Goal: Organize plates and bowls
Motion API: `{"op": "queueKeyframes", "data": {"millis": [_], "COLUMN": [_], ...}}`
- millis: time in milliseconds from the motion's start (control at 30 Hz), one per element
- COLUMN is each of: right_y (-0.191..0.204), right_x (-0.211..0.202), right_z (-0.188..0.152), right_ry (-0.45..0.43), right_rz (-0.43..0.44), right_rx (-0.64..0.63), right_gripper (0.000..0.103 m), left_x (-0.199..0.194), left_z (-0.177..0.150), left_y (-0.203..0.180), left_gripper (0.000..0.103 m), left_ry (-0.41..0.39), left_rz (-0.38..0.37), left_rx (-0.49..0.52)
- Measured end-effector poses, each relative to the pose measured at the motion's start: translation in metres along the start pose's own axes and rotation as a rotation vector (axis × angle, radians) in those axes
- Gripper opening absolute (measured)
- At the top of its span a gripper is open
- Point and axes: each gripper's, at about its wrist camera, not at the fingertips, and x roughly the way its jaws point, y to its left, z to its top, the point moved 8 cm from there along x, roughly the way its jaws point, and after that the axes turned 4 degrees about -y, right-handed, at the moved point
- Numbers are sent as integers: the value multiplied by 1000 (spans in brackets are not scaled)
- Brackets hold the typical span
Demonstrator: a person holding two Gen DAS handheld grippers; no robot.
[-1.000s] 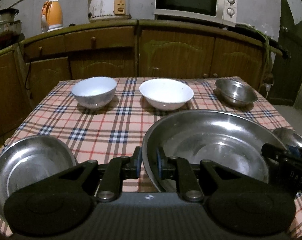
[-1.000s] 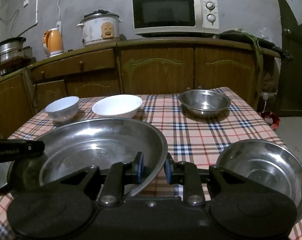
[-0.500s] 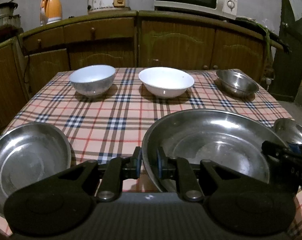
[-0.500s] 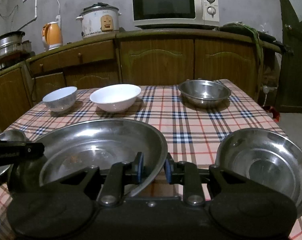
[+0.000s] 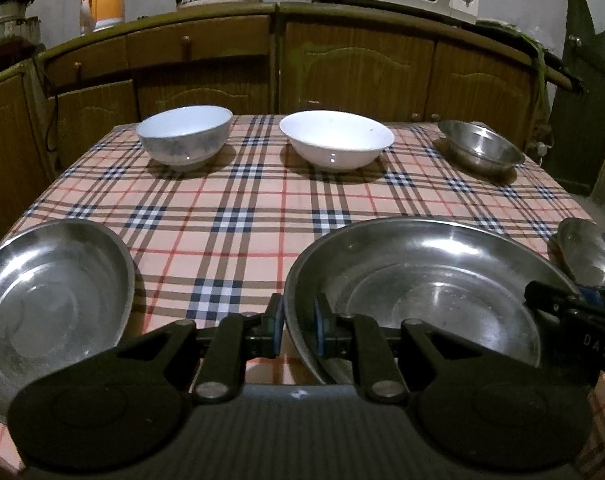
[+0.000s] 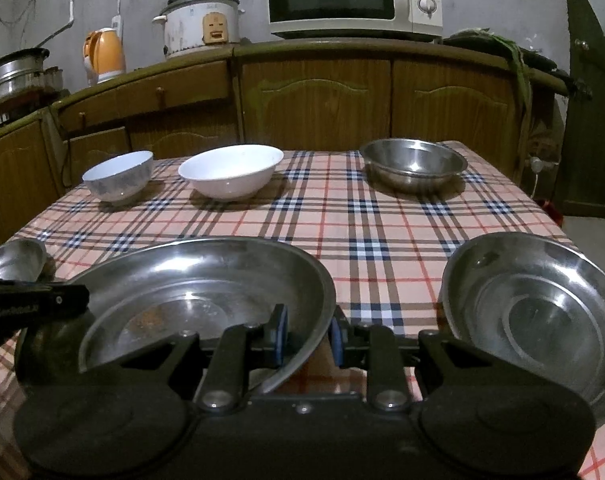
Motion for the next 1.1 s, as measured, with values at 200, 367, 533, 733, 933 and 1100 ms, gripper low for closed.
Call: {"op": "queueKeyframes", "data": {"millis": [200, 367, 533, 733, 933, 1100], "right_y": [4, 6, 5, 3, 1, -3], "right_x": [4, 7, 8, 11, 10, 5], "right_z": [-5, -8, -10, -14, -16, -11], "right_ry": [15, 26, 34, 51, 64, 45], "right_rz": [6, 7, 4, 5, -13, -31], "right_rx": [-5, -7, -4, 18, 27, 27], "right_gripper": [29, 29, 29, 29, 30, 37], "left_x": [6, 10, 14, 14, 15, 11], "left_z": [-7, -13, -17, -19, -19, -17], "left_y": [3, 5, 4, 4, 6, 9], "left_gripper": [16, 16, 17, 17, 21, 24], "left_ry": [20, 37, 50, 55, 65, 61], "left_rz": [10, 13, 14, 16, 8, 15], "left_rx": [-2, -3, -5, -16, -44, -58]}}
